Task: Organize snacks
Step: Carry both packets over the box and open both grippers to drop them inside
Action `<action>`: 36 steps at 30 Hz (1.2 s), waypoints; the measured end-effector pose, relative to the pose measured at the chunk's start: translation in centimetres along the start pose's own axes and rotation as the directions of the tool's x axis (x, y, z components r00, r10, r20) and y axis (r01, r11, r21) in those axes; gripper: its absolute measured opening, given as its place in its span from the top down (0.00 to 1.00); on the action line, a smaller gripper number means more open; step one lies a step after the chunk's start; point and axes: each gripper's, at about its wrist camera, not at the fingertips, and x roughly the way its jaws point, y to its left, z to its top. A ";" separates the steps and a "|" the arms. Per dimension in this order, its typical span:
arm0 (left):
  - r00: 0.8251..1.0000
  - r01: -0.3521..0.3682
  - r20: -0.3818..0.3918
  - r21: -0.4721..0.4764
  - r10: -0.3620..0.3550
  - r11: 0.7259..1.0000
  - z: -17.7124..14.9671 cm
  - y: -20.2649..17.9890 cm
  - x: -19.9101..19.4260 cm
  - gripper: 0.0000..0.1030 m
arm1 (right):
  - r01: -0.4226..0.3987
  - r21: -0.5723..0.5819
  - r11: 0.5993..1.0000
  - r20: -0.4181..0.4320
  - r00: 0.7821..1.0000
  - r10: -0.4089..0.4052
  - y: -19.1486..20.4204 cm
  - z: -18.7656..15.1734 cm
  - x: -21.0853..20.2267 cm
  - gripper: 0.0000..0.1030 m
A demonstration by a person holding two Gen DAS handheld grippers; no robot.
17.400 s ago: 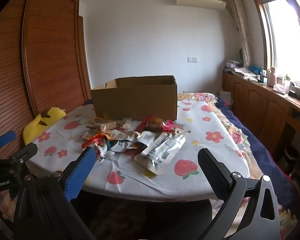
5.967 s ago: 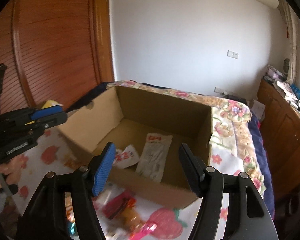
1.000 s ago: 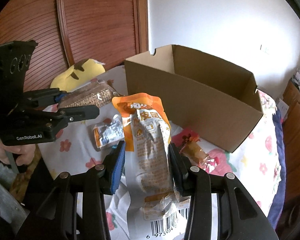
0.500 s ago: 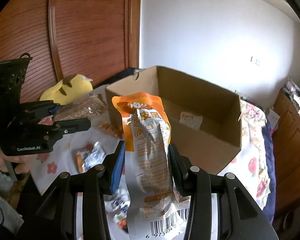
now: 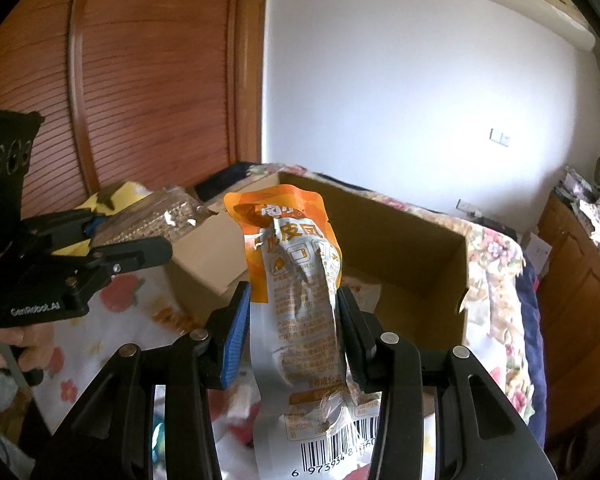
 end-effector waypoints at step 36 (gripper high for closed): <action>0.998 -0.029 -0.057 -0.017 0.028 0.999 -0.1 0.2 8.4 0.54 | 0.058 0.088 0.994 -0.068 0.996 -0.052 -5.3 -1.8 8.3 0.59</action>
